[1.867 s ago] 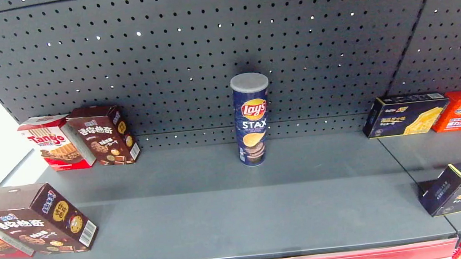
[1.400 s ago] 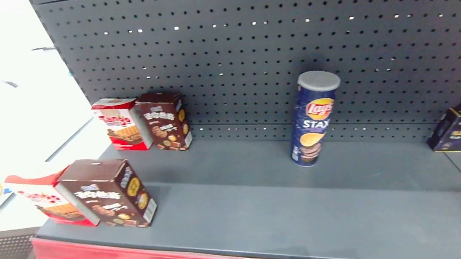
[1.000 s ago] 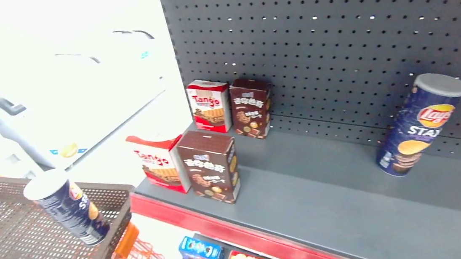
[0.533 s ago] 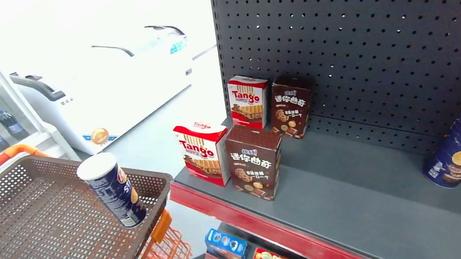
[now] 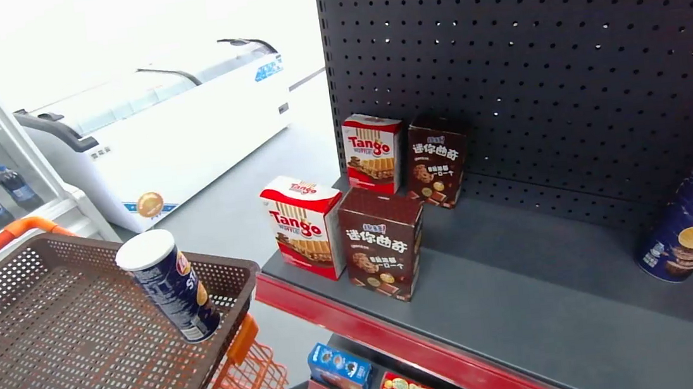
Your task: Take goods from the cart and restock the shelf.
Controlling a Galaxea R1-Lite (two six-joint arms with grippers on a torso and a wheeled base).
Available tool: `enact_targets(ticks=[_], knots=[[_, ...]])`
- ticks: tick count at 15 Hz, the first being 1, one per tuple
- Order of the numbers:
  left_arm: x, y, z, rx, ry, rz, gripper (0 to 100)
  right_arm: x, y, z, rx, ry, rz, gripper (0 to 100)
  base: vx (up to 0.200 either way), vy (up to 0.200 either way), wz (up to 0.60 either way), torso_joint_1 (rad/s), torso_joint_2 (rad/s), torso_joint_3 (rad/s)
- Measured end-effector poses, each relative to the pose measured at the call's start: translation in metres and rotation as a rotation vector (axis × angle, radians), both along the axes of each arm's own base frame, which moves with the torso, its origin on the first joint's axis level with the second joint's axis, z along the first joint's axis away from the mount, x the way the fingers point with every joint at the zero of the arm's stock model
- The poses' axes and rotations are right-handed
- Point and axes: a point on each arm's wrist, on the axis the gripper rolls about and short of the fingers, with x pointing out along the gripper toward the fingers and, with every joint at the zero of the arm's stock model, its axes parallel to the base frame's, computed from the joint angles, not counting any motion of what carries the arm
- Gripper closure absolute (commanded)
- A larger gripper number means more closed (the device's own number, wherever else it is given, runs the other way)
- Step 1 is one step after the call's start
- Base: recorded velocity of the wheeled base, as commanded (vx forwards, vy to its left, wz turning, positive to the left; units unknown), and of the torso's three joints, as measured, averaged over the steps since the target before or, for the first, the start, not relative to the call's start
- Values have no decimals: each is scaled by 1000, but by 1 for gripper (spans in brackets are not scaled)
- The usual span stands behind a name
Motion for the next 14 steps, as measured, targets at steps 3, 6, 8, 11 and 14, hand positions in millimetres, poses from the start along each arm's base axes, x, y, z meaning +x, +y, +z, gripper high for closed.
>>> enact_targets(ticks=[3,6,8,11,14], knots=[[32,-1,26,4,111,-8,0,0,0,0,0,0,0,0,0,0,0,0,0,0],[75,-2,39,-5,189,-5,0,0,0,0,0,0,0,0,0,0,0,0,0,0],[109,0,48,-18,178,-19,0,0,0,0,0,0,0,0,0,0,0,0,0,0],[154,7,45,34,206,-22,0,0,0,0,0,0,0,0,0,0,0,0,0,0],[197,13,32,77,238,-11,0,0,0,0,0,0,0,0,0,0,0,0,0,0]])
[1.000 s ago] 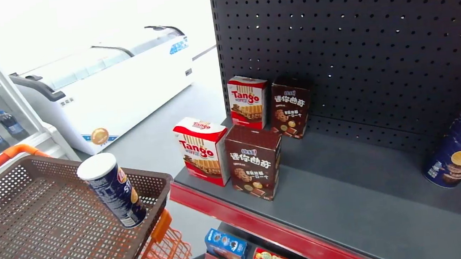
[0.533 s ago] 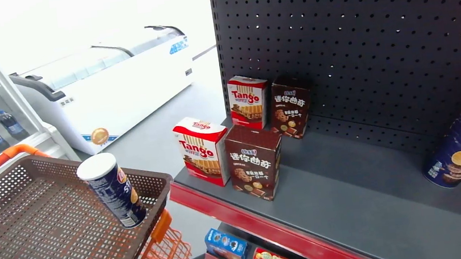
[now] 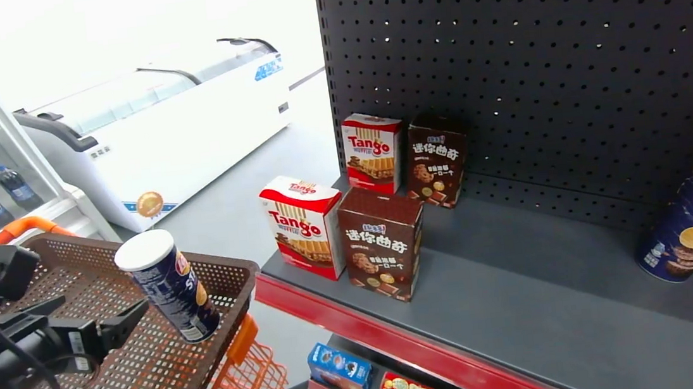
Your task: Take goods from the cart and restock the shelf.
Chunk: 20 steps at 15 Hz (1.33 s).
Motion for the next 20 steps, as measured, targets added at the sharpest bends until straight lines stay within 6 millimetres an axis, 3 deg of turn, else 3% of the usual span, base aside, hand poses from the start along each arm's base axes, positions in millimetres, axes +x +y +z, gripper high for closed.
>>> enact_targets(ticks=[5,7,11,20], knots=[[61,-1,-23,11,2,-26,0,0,0,0,0,0,0,0,0,0,0,0,0,0],[76,-3,-30,12,-33,-34,0,0,0,0,0,0,0,0,0,0,0,0,0,0],[90,0,-51,10,-5,-22,0,0,0,0,0,0,0,0,0,0,0,0,0,0],[110,9,-67,14,-13,23,0,0,0,0,0,0,0,0,0,0,0,0,0,0]])
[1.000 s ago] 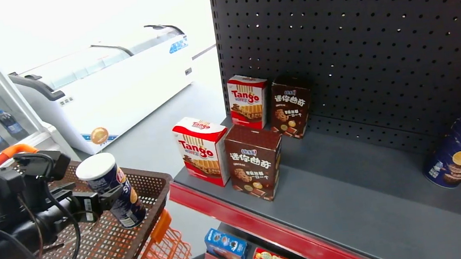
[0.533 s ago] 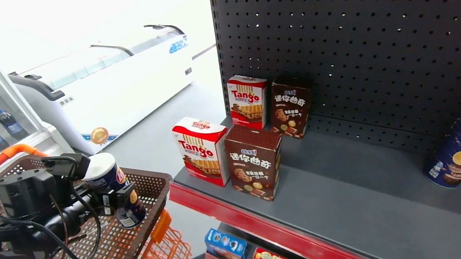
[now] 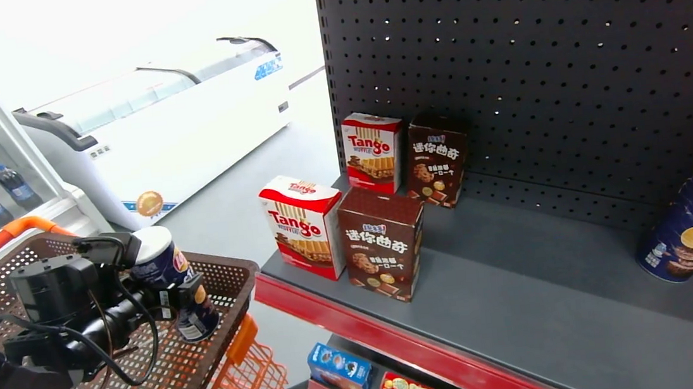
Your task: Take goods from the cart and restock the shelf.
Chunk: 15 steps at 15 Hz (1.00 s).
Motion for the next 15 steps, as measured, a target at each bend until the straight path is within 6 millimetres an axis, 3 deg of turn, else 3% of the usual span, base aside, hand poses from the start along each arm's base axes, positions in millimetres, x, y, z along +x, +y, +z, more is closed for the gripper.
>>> enact_targets(ticks=[1,8,15], knots=[[2,1,0,1,-5,4,100,0,0,0,0,0,0,0,0,0,0,0,0,0],[10,-4,5,44,-35,-22,100,0,0,0,0,0,0,0,0,0,0,0,0,0],[-25,-27,63,35,-176,-102,100,0,0,0,0,0,0,0,0,0,0,0,0,0]])
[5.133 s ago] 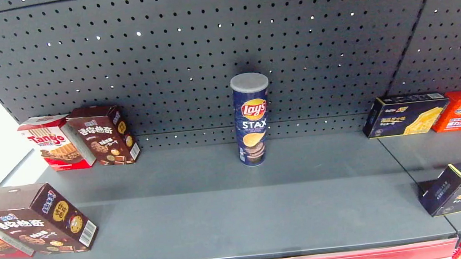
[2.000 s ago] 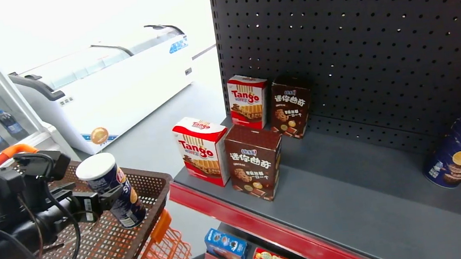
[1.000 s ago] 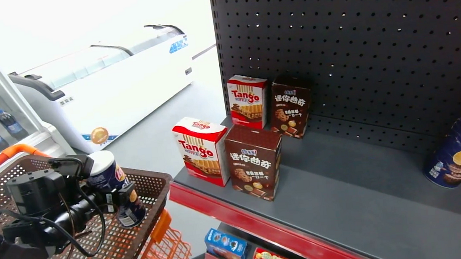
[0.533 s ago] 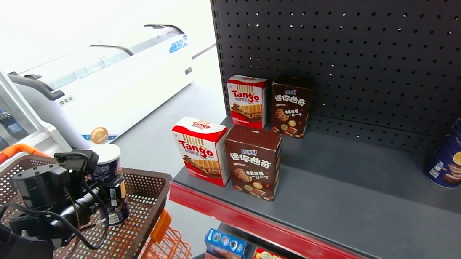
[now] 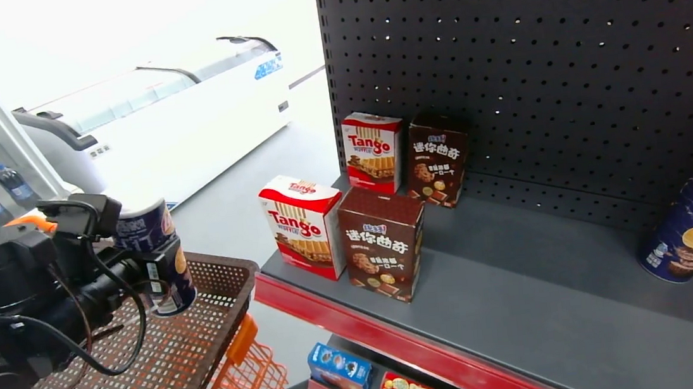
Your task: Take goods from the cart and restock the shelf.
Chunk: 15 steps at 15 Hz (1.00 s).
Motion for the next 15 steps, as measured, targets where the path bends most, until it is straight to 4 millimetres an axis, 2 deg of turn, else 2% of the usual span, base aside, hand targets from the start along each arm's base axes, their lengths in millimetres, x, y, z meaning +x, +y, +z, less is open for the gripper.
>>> enact_targets(ticks=[5,7,11,15], knots=[[-38,-19,35,-14,-84,-88,100,0,0,0,0,0,0,0,0,0,0,0,0,0],[-58,-31,40,-39,-26,-147,100,0,0,0,0,0,0,0,0,0,0,0,0,0],[-91,-56,56,-75,-72,-312,100,0,0,0,0,0,0,0,0,0,0,0,0,0],[-110,-64,61,-86,-104,-471,100,0,0,0,0,0,0,0,0,0,0,0,0,0]])
